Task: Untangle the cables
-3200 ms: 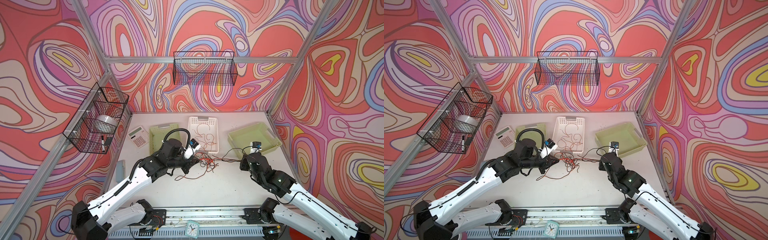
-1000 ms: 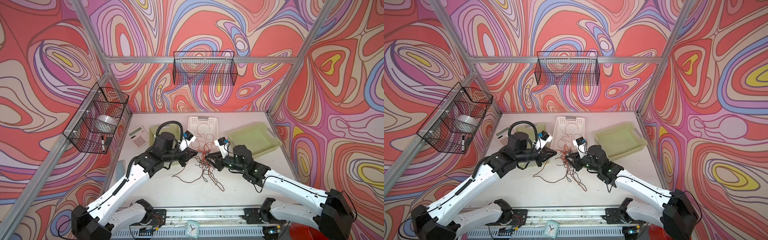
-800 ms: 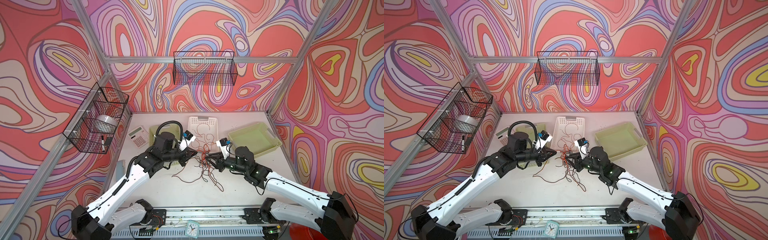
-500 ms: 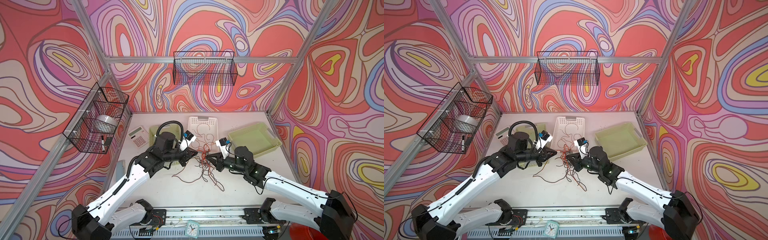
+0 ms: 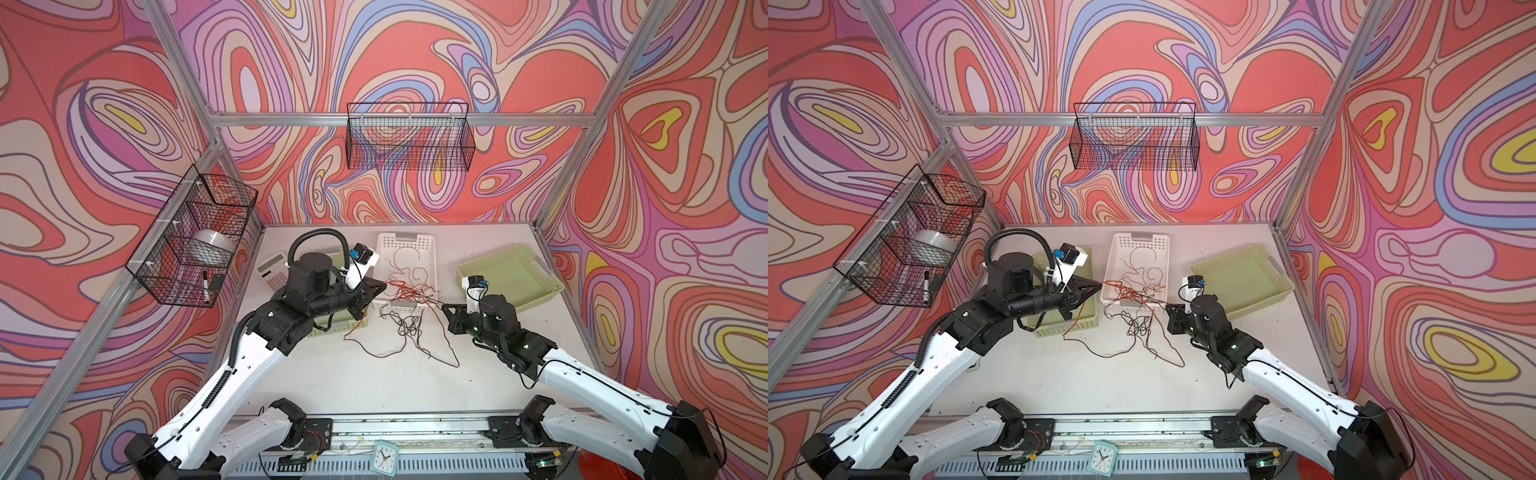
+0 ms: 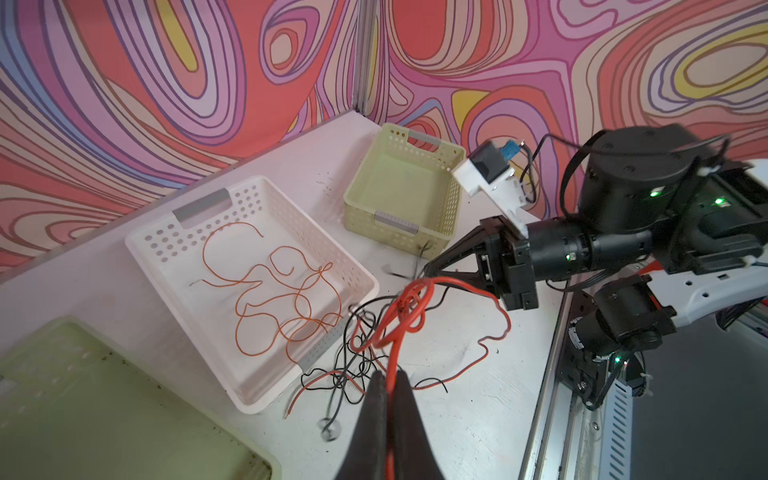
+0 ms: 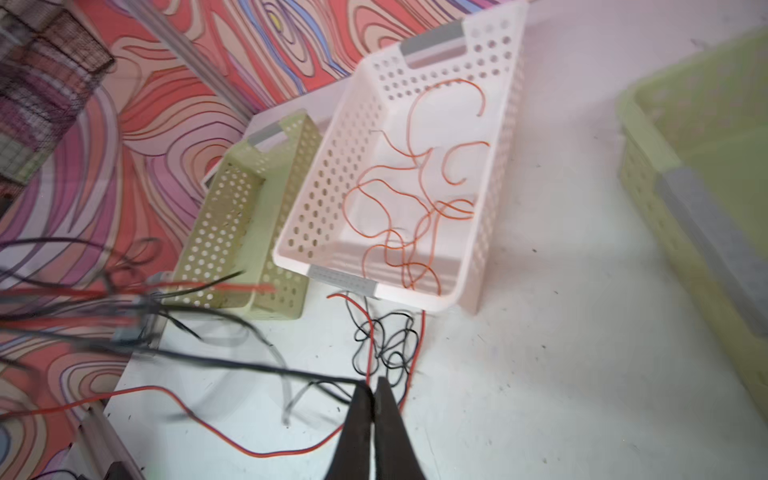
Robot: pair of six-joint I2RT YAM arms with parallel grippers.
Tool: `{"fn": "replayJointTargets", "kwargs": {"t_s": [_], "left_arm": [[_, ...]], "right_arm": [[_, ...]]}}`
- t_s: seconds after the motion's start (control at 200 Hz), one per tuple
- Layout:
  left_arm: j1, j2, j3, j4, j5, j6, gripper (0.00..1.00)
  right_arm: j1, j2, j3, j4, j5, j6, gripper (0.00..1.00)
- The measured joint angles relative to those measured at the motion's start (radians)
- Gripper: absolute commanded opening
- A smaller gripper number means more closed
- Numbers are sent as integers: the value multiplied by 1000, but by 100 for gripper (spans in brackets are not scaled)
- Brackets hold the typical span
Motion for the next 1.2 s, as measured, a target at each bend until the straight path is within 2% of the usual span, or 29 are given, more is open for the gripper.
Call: {"fn": "replayJointTargets", "kwargs": {"t_s": [0.255, 0.456, 0.511, 0.551, 0.671, 0.781, 0.886, 1.056, 1.202], "left_arm": [[42, 0, 156, -74, -5, 43, 0], [46, 1, 174, -105, 32, 58, 0], [49, 1, 172, -101, 58, 53, 0], [51, 1, 170, -94, 74, 47, 0], [51, 2, 138, -51, 127, 18, 0], [51, 12, 94, -18, 170, -8, 0], [50, 31, 67, -4, 189, -22, 0], [43, 42, 51, 16, 192, -35, 0], [25, 44, 40, 41, 190, -46, 0]], "right_arm": [[-65, 116, -55, -198, 60, 97, 0], [-81, 142, -55, -265, 77, 108, 0], [-82, 122, -53, -274, 80, 80, 30], [-84, 90, -51, -274, 78, 45, 44], [-87, -49, -26, -235, 29, -82, 64], [-87, -122, 39, -163, -51, -198, 70], [-87, -114, 101, -88, -151, -271, 75], [-70, -51, 156, 18, -307, -316, 76], [-11, 15, 212, 58, -406, -332, 75]]}}
